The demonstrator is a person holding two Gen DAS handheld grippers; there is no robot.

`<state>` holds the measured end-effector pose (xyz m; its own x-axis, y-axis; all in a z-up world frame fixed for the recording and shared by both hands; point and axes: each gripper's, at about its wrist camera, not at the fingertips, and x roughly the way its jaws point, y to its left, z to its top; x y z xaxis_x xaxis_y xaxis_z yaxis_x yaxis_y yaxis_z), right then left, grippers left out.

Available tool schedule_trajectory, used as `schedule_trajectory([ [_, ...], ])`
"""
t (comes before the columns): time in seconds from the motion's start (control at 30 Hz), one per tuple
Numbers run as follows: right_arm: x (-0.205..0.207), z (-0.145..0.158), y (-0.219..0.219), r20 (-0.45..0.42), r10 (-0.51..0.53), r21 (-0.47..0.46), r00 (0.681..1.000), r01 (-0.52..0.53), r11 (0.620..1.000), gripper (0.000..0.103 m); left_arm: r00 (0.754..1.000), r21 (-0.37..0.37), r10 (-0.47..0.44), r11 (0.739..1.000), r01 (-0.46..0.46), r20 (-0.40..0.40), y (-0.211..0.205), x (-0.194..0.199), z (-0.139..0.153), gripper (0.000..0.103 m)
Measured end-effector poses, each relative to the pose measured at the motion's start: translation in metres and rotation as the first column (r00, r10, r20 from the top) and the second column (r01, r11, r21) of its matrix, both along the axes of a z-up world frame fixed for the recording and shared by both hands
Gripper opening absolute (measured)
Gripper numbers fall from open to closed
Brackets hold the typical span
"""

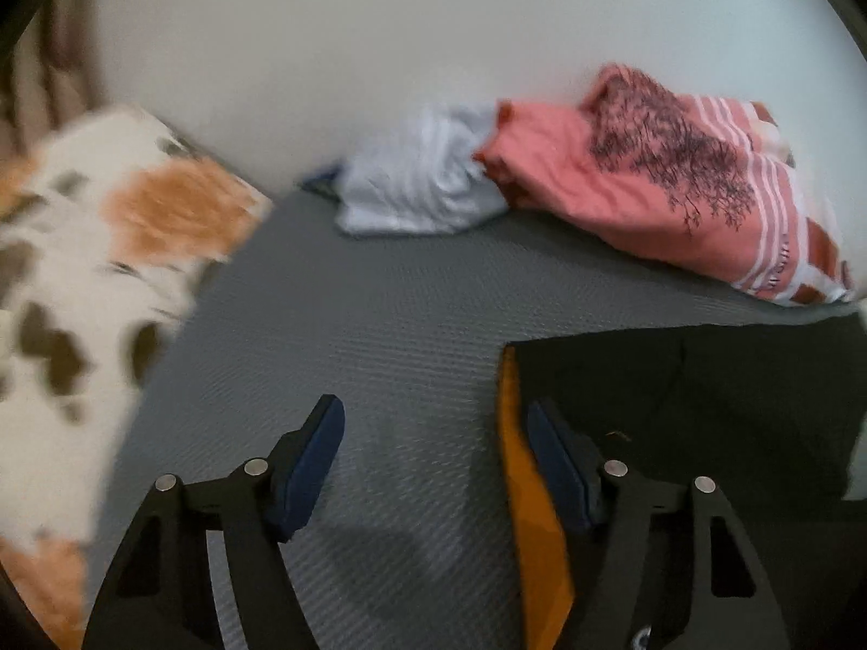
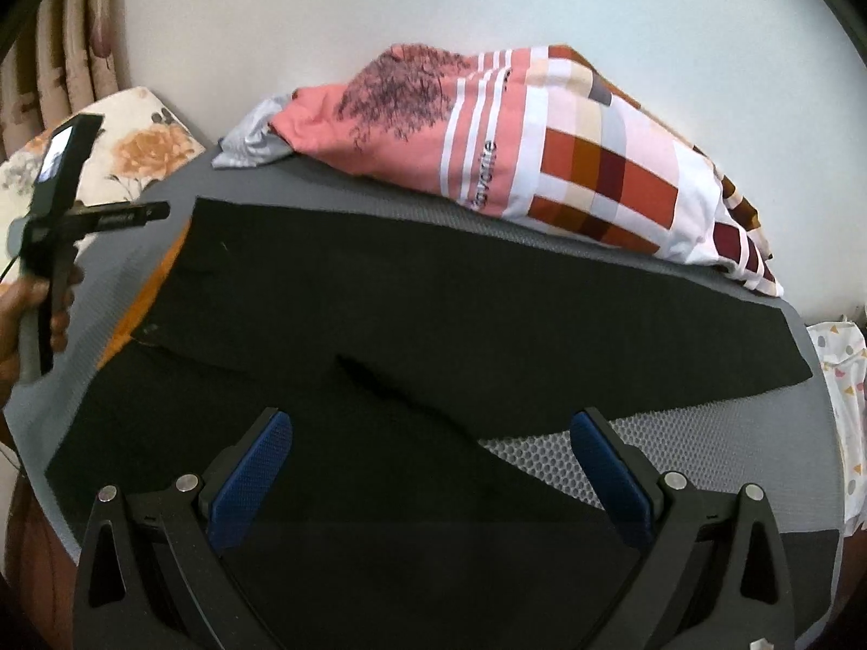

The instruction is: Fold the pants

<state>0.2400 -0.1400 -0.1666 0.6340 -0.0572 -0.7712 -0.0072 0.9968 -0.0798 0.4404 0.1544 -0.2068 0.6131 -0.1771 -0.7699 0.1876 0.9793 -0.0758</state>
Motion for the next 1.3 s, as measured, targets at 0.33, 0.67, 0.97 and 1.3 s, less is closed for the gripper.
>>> schedule_trajectory([
  [0.33,0.004,-0.028,-0.018,-0.060,-0.045,-0.017,0.997,0.044,0.999,0.102,0.974,-0.149,-0.180,0.976,0.158,-0.141,-0.028,0.052,-0.030,0.071],
  [0.67,0.019,-0.029,-0.058,-0.106,-0.056,0.205,0.993,0.076,0.976,0.101,0.993,-0.150,-0.115,0.982,0.114,0.002,-0.045,0.012,0.009,0.009],
  [0.97,0.068,-0.009,-0.150,-0.152,-0.137,0.671,0.979,0.204,0.713,0.092,0.938,-0.182,-0.158,0.958,0.221,0.309,-0.043,-0.136,0.093,0.009],
  [1.3,0.123,-0.038,-0.209,-0.313,-0.172,0.812,0.934,0.357,0.461,0.075,0.936,-0.211,-0.164,0.948,0.237,0.312,-0.043,-0.256,0.090,0.010],
])
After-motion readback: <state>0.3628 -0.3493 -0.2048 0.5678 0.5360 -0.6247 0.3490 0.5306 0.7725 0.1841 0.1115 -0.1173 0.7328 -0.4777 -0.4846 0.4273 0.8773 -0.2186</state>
